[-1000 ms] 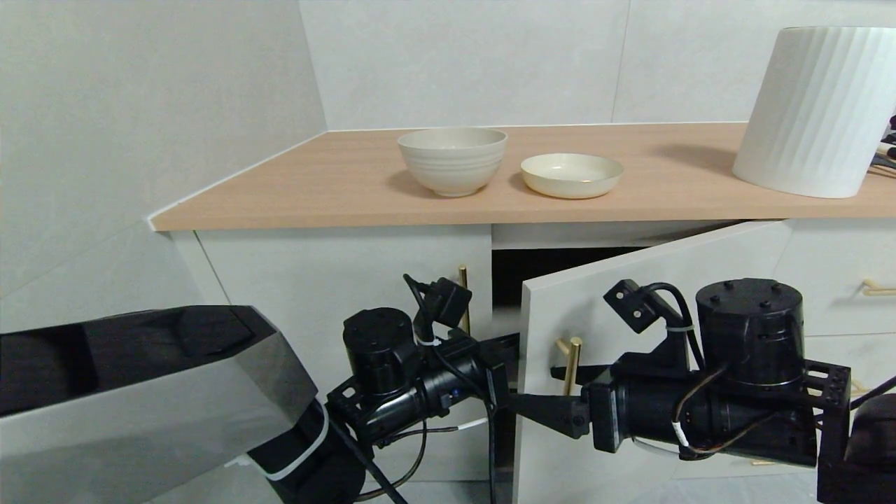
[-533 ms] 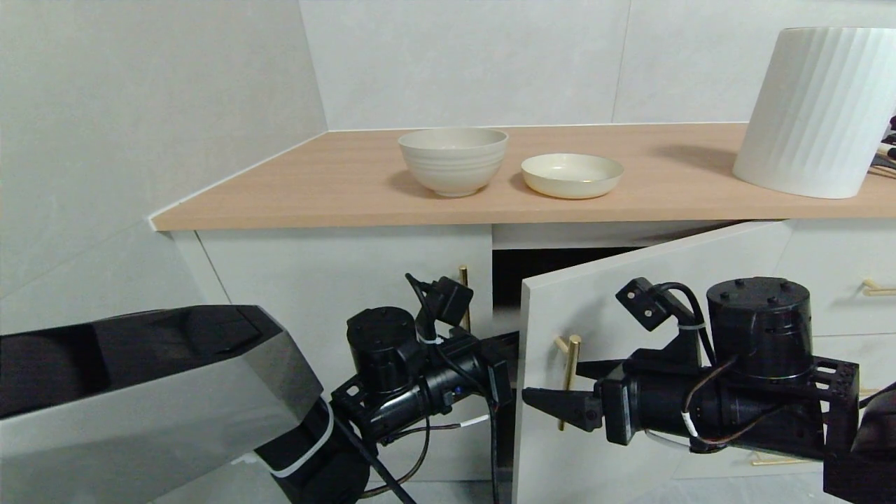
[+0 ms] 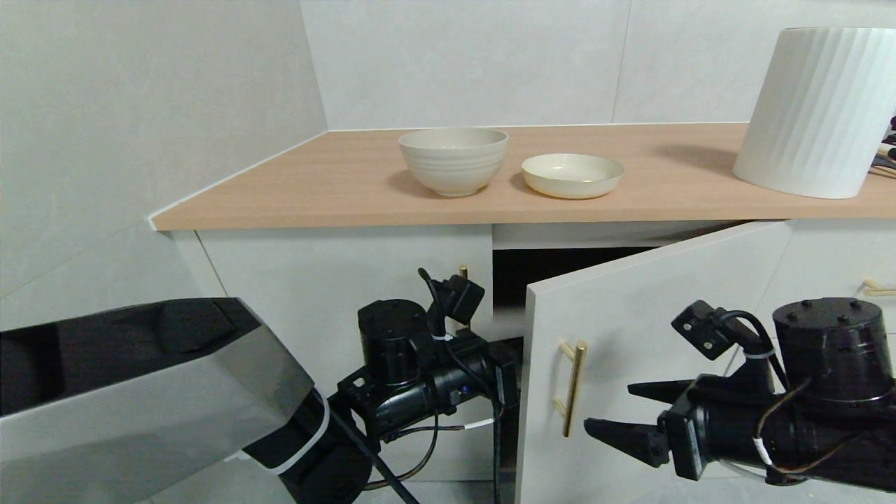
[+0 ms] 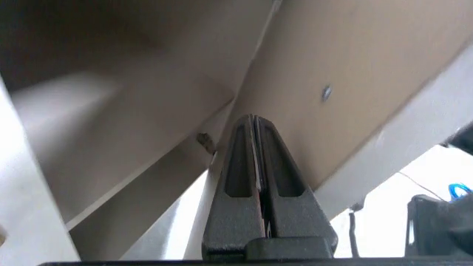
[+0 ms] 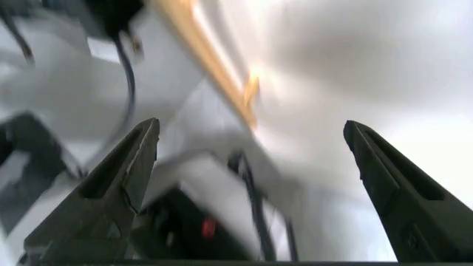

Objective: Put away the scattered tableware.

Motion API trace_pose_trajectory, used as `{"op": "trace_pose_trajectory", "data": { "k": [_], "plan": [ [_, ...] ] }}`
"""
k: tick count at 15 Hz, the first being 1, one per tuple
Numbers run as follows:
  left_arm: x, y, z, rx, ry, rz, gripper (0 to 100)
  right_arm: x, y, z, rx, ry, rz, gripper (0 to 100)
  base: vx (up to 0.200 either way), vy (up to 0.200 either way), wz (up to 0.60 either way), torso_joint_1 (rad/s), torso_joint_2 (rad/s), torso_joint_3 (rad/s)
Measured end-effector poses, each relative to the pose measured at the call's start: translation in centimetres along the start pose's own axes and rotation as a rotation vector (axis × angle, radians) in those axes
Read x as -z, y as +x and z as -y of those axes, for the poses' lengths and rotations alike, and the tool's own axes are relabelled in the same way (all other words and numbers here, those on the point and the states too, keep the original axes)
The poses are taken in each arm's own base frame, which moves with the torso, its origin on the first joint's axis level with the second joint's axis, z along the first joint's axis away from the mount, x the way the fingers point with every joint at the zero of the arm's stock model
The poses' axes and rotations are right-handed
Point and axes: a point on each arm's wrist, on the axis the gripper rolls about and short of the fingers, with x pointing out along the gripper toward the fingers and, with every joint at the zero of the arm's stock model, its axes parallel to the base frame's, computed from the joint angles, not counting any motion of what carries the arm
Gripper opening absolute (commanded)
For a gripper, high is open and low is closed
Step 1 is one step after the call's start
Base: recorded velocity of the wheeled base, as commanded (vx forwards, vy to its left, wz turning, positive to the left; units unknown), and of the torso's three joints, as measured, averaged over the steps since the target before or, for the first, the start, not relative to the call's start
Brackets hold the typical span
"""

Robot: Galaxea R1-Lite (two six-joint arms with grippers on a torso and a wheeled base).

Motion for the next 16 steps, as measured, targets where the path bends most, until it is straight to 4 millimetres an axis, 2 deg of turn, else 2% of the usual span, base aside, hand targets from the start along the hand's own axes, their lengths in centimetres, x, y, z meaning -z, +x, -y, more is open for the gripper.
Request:
{"op": "trace_pose_trajectory", "data": {
  "k": [4,6,7,13,16],
  "plan": [
    [-0.6,0.4,0.8,0.020,0.006,0.007,0,0.4,-3.3,-0.9,0.007,0.013,-0.037,100,0.000,0.000,0.00,0.000,0.00,0.000],
    [-0.5,0.3,1.1,0.027,0.007,0.003,0,0.5,-4.3,-1.1,0.004,0.010,-0.023,100,0.000,0.000,0.00,0.000,0.00,0.000],
    [-0.4,0.4,1.3,0.032,0.006,-0.001,0,0.4,-4.6,-1.3,0.001,0.006,-0.009,100,0.000,0.000,0.00,0.000,0.00,0.000],
    [-0.3,0.5,1.8,0.046,0.008,-0.005,0,0.0,-5.5,-1.7,-0.013,-0.010,0.031,100,-0.200,0.000,0.00,0.003,0.00,0.002],
    [-0.3,0.6,1.6,0.042,0.007,-0.002,0,0.0,-5.5,-2.0,-0.025,-0.019,0.033,100,0.000,0.000,0.00,0.000,0.00,0.000]
  ]
}}
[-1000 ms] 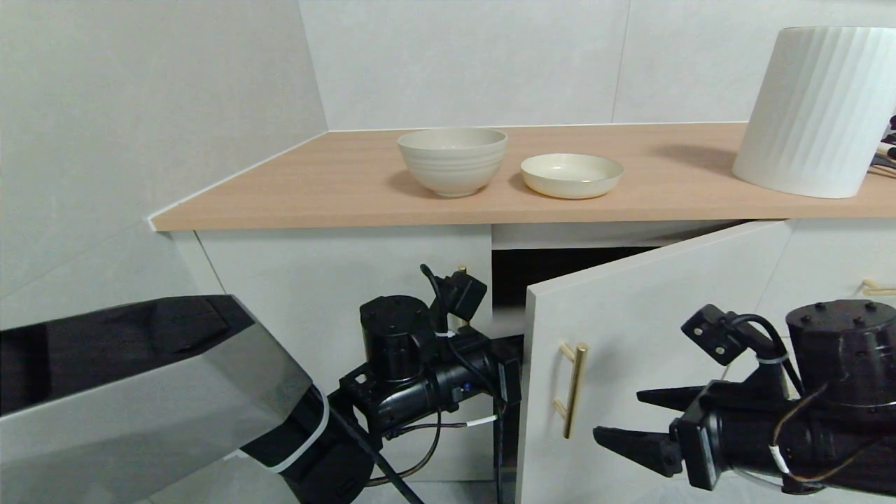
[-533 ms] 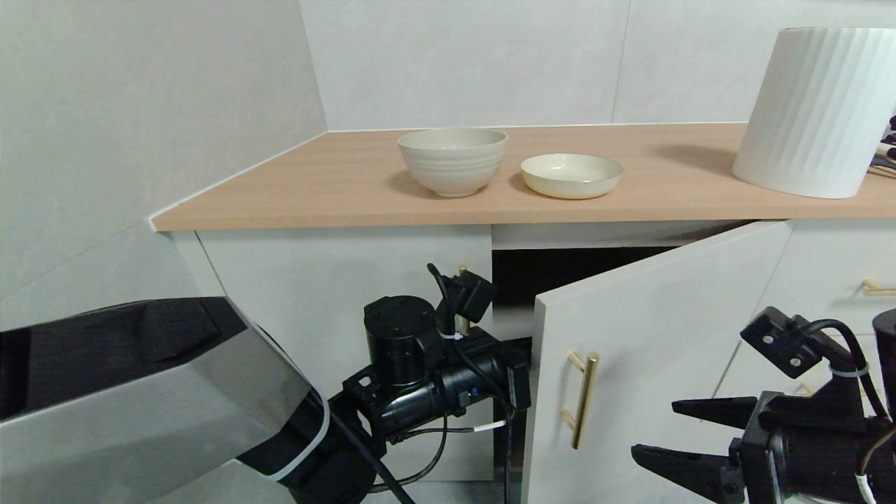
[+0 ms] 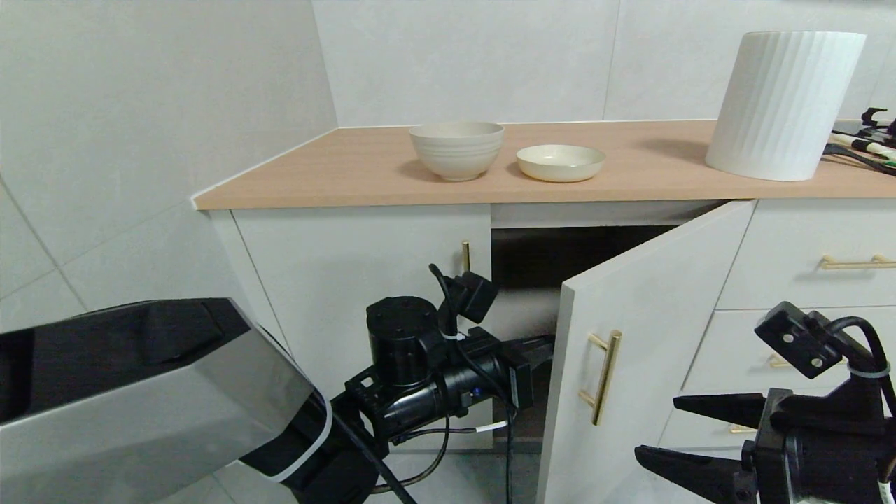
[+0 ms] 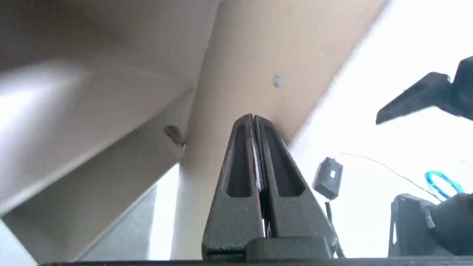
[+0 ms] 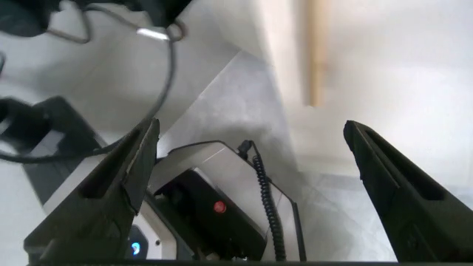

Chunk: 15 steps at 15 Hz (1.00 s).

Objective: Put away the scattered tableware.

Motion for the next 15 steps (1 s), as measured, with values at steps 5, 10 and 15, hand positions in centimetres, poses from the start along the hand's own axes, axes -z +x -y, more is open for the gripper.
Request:
{"op": "trace_pose_trajectory", "data": {
  "k": [5,10,15],
  "plan": [
    [-0.4,1.8,-0.3,0.016,0.009,0.016,0,0.0,0.0,-0.1,-0.005,-0.004,0.001,100,0.000,0.000,0.00,0.000,0.00,0.000],
    [-0.7,3.6,0.8,0.046,0.006,-0.007,0,0.0,0.0,-0.2,-0.009,-0.006,0.001,100,-0.120,0.000,0.00,0.003,0.00,-0.002],
    [-1.1,4.1,1.0,0.060,0.014,0.009,0,0.0,-0.1,-0.5,-0.025,-0.015,0.003,100,0.000,0.000,0.00,0.000,0.00,0.000]
  ]
}}
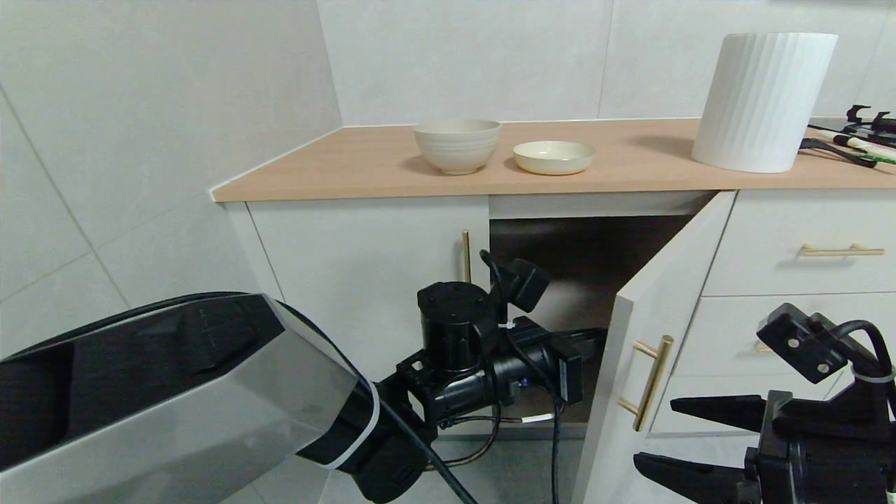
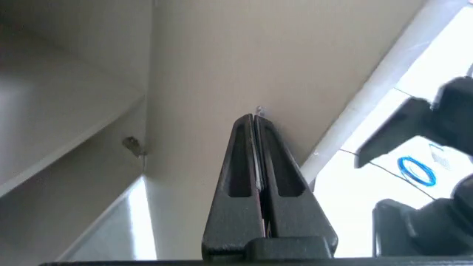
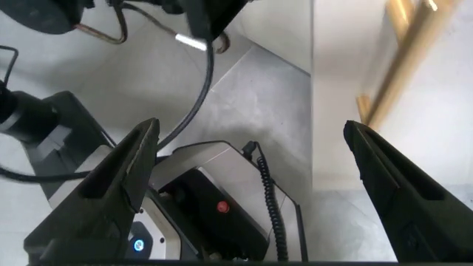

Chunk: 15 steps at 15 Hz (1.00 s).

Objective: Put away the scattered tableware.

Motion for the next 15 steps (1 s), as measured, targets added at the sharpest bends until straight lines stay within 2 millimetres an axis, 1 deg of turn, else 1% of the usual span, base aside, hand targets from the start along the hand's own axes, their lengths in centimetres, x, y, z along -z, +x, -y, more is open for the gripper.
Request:
{"op": "trace_pose_trajectory", "data": {
  "k": [4,9,10,11,12,13,14,15],
  "plan": [
    [-0.3,0.8,-0.3,-0.017,-0.014,-0.032,0,0.0,-0.2,-0.4,-0.017,-0.009,0.005,100,0.000,0.000,0.00,0.000,0.00,0.000],
    [-0.3,1.9,1.2,-0.018,-0.012,-0.034,0,-0.1,-0.8,-1.0,-0.053,-0.025,0.025,100,0.000,0.000,0.00,0.000,0.00,0.000],
    [-0.2,2.1,2.1,0.002,-0.019,-0.037,0,-0.1,-1.0,-1.3,-0.073,-0.033,0.030,100,0.000,0.000,0.00,0.000,0.00,0.000],
    [0.0,2.2,3.3,0.049,-0.070,-0.052,0,0.0,-1.3,-1.8,-0.104,-0.040,0.033,100,0.000,0.000,0.00,0.000,0.00,0.000],
    [-0.2,2.1,5.2,0.150,-0.160,-0.072,0,0.1,-1.8,-2.2,-0.153,-0.047,0.040,100,0.000,0.000,0.00,0.000,0.00,0.000],
    [-0.7,1.5,7.2,0.296,-0.228,-0.112,0,0.2,-2.4,-2.7,-0.234,-0.053,0.041,100,0.000,0.000,0.00,0.000,0.00,0.000],
    [-1.1,0.5,8.8,0.441,-0.258,-0.154,0,0.4,-3.1,-3.1,-0.318,-0.056,0.032,100,0.000,0.000,0.00,0.000,0.00,0.000],
    [-1.6,-0.4,9.4,0.500,-0.238,-0.138,0,0.6,-3.6,-3.3,-0.341,-0.055,0.021,100,0.000,0.000,0.00,0.000,0.00,0.000]
  ]
}}
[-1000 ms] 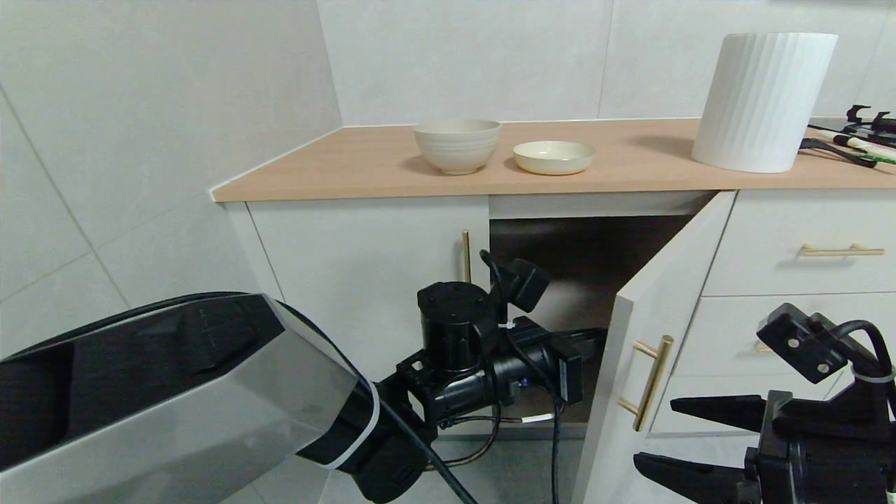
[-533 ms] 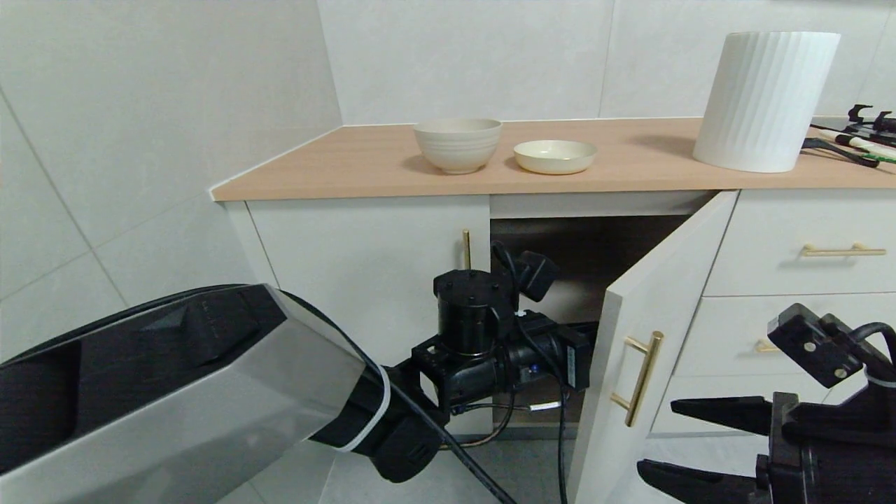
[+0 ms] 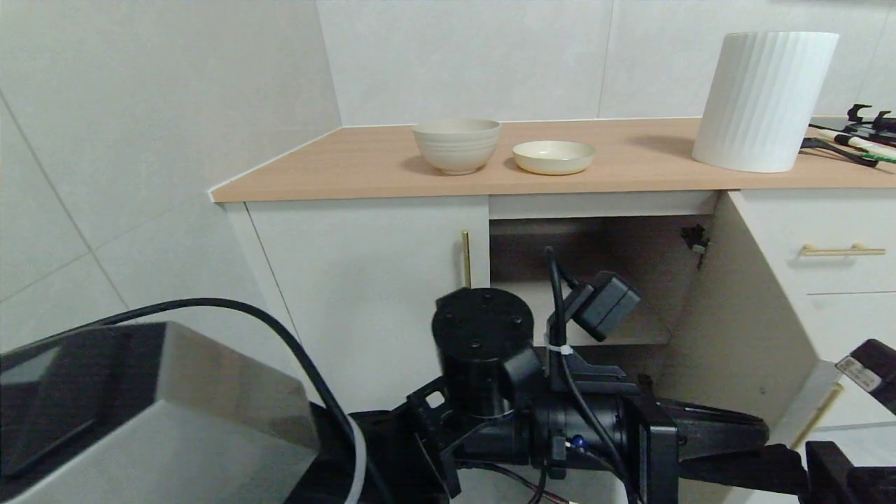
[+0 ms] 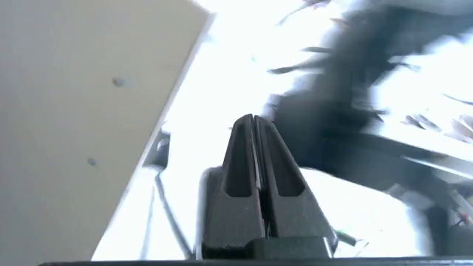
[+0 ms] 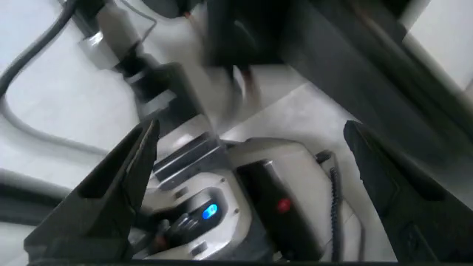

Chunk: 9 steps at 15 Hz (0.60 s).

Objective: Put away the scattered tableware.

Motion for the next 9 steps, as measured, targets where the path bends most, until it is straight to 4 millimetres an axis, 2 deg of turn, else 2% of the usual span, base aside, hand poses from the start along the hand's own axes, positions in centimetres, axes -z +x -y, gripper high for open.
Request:
{"op": "trace_pose_trajectory", "data": {
  "k": [1,4,7,9],
  "plan": [
    [0.0,-0.8,0.1,-0.007,0.005,-0.006,0,-0.2,-0.3,-0.2,-0.005,-0.006,0.013,100,0.000,0.000,0.00,0.000,0.00,0.000],
    [-0.9,-4.2,-1.7,-0.111,0.010,0.028,0,-0.7,-0.6,0.1,0.061,-0.005,0.046,100,0.000,0.000,0.00,0.000,0.00,0.000],
    [-1.8,-8.2,-4.4,-0.376,0.100,0.072,0,-1.6,-0.2,0.7,0.179,0.003,0.075,100,0.000,0.000,0.00,0.000,0.00,0.000],
    [-2.3,-10.0,-4.9,-0.553,0.149,0.096,0,-2.0,0.2,1.1,0.258,0.015,0.085,100,0.000,0.000,0.00,0.000,0.00,0.000]
  ]
}}
